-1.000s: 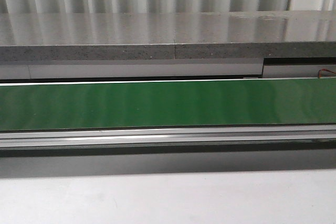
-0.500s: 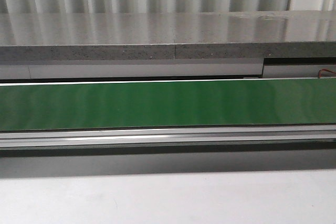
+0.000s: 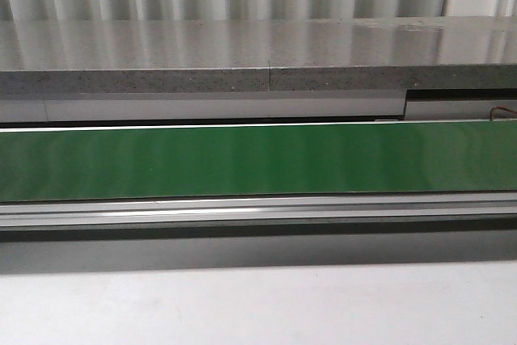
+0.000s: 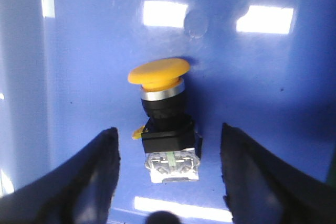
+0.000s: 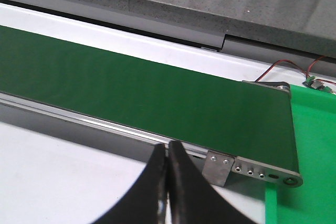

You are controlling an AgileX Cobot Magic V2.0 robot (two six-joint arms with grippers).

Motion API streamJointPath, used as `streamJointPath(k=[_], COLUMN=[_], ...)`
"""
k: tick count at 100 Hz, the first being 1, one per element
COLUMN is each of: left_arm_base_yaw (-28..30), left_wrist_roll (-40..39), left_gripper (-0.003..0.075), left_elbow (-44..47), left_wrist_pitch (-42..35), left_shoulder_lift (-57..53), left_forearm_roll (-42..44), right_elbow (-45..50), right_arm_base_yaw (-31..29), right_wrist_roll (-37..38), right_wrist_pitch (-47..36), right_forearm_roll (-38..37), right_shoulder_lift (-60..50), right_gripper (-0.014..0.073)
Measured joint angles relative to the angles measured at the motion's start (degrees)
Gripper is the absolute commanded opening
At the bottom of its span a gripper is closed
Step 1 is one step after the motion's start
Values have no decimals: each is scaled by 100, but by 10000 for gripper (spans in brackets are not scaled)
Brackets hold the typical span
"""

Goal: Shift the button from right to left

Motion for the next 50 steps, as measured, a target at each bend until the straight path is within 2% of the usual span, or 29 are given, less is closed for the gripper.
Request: streamJointPath(k=[20,34,50], left_arm_base_yaw=[-43,-379,-1232], left_wrist_roll=[0,0,-11], left_gripper=[-22,-20,-20], left_elbow=[0,0,0], left_wrist_pitch=[-123,-174,-238], left_shoulder_lift=[-715,-1182,-1599], left_forearm_roll=[-762,-1066,-1173], right_elbow=[0,0,0], right_arm_base_yaw=[0,0,0], right_wrist_roll=[0,0,0], right_wrist_pitch=[0,0,0], right_forearm_roll=[0,0,0], right_shoulder_lift=[0,0,0], right_gripper=[-66,-66,-66])
